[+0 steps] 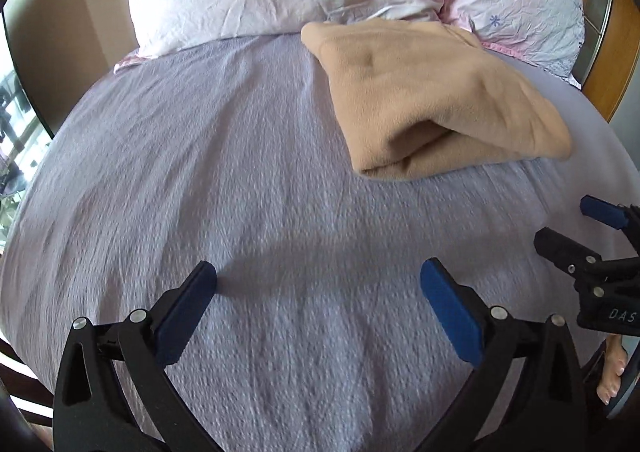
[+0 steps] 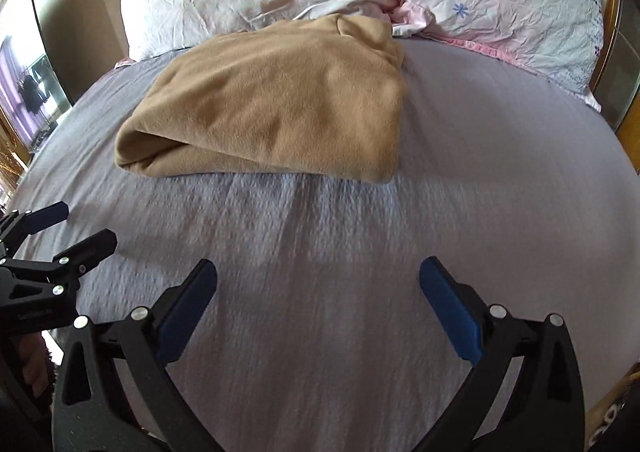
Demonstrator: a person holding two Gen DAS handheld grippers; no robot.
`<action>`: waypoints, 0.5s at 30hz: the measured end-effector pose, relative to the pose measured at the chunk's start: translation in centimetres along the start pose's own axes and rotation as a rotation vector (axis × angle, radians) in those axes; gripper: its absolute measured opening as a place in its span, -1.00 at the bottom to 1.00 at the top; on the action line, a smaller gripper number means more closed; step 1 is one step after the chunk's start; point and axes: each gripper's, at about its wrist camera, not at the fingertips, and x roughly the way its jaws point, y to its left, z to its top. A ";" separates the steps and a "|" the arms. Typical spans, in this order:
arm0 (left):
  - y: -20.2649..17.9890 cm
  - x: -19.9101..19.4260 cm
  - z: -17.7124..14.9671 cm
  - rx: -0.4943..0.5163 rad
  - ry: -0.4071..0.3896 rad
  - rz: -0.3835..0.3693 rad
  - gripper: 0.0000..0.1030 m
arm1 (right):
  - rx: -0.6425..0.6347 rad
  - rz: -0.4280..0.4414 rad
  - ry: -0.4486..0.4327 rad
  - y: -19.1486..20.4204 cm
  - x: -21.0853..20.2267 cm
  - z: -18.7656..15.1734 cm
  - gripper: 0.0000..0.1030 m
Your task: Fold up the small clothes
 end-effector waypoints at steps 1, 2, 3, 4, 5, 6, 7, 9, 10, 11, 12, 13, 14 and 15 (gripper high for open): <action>0.0 -0.1 0.0 -0.006 -0.002 0.000 0.97 | -0.005 -0.007 -0.003 -0.1 0.0 -0.1 0.96; 0.0 -0.1 -0.1 -0.007 -0.003 0.000 0.97 | -0.005 -0.007 -0.006 -0.1 -0.1 -0.2 0.97; 0.0 -0.2 -0.1 -0.008 -0.006 0.001 0.97 | -0.004 -0.007 -0.008 -0.2 -0.2 -0.3 0.97; 0.0 -0.2 0.0 -0.008 -0.008 0.002 0.97 | -0.006 -0.010 -0.009 -0.3 -0.3 -0.4 0.97; 0.0 -0.1 0.0 -0.009 0.003 0.004 0.97 | -0.006 -0.013 -0.011 -0.3 -0.4 -0.5 0.97; 0.0 -0.1 0.0 -0.009 -0.002 0.004 0.97 | -0.004 -0.014 -0.014 -0.3 -0.4 -0.5 0.97; 0.0 -0.1 0.0 -0.006 -0.006 0.004 0.97 | -0.005 -0.014 -0.016 -0.3 -0.5 -0.5 0.97; 0.0 -0.2 -0.1 -0.003 -0.013 0.002 0.97 | -0.005 -0.013 -0.019 -0.4 -0.5 -0.5 0.97; 0.0 -0.2 -0.1 -0.001 -0.015 0.002 0.97 | -0.006 -0.013 -0.018 -0.4 -0.5 -0.5 0.97; 0.0 -0.2 -0.1 -0.001 -0.016 0.002 0.97 | -0.006 -0.013 -0.018 -0.4 -0.5 -0.4 0.97; 0.0 -0.2 -0.1 -0.001 -0.016 0.001 0.97 | -0.008 -0.011 -0.017 -0.6 -0.5 -0.4 0.97; 0.0 -0.2 -0.1 0.000 -0.016 0.001 0.97 | -0.008 -0.011 -0.017 -0.5 -0.6 -0.4 0.97; 0.0 -0.2 -0.1 -0.001 -0.016 0.001 0.97 | -0.008 -0.011 -0.017 -0.6 -0.6 -0.4 0.97; 0.0 -0.2 -0.1 -0.001 -0.016 0.001 0.97 | -0.009 -0.011 -0.017 -0.6 -0.6 -0.5 0.97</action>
